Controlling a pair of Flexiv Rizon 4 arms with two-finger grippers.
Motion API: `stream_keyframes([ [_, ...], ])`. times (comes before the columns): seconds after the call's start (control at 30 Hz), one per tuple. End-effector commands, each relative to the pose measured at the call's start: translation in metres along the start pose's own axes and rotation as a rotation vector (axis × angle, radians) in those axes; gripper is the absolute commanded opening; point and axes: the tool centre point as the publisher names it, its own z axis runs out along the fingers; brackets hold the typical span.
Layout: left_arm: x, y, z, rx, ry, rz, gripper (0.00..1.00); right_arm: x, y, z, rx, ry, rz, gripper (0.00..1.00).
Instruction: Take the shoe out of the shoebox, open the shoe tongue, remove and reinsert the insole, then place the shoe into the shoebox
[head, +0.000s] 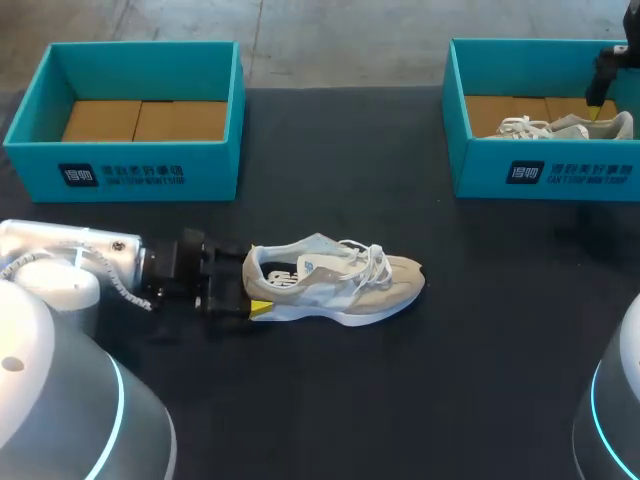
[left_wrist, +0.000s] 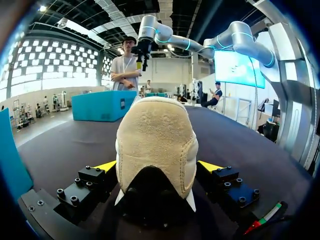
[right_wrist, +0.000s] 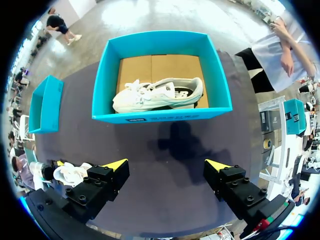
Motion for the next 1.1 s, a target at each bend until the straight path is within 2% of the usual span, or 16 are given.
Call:
stream_keyframes([
  [0.03, -0.002, 0.003, 0.010, 0.001, -0.006, 0.001, 1.00, 0.000, -0.001, 0.000, -0.002, -0.001, 0.000, 1.00],
  [0.63, -0.004, 0.006, 0.023, 0.003, -0.003, -0.001, 1.00, 0.000, -0.001, 0.000, -0.002, -0.001, 0.000, 1.00],
  [0.67, -0.004, 0.006, 0.023, 0.002, -0.003, -0.001, 0.77, 0.000, -0.001, 0.000, -0.002, -0.001, 0.000, 1.00],
  [0.7, -0.004, 0.006, 0.023, 0.001, -0.003, -0.002, 0.38, 0.000, -0.001, 0.000, -0.002, -0.001, 0.000, 1.00],
  [0.73, -0.004, 0.006, 0.023, 0.001, -0.002, -0.001, 0.16, 0.000, -0.001, 0.000, -0.002, -0.001, 0.000, 1.00],
  [0.77, -0.003, 0.007, 0.023, 0.001, -0.002, -0.001, 0.00, 0.000, -0.001, 0.000, -0.002, -0.001, 0.000, 1.00],
  [1.1, -0.004, 0.007, 0.022, 0.002, 0.032, 0.018, 0.00, 0.000, -0.001, 0.000, -0.002, -0.001, 0.000, 1.00],
])
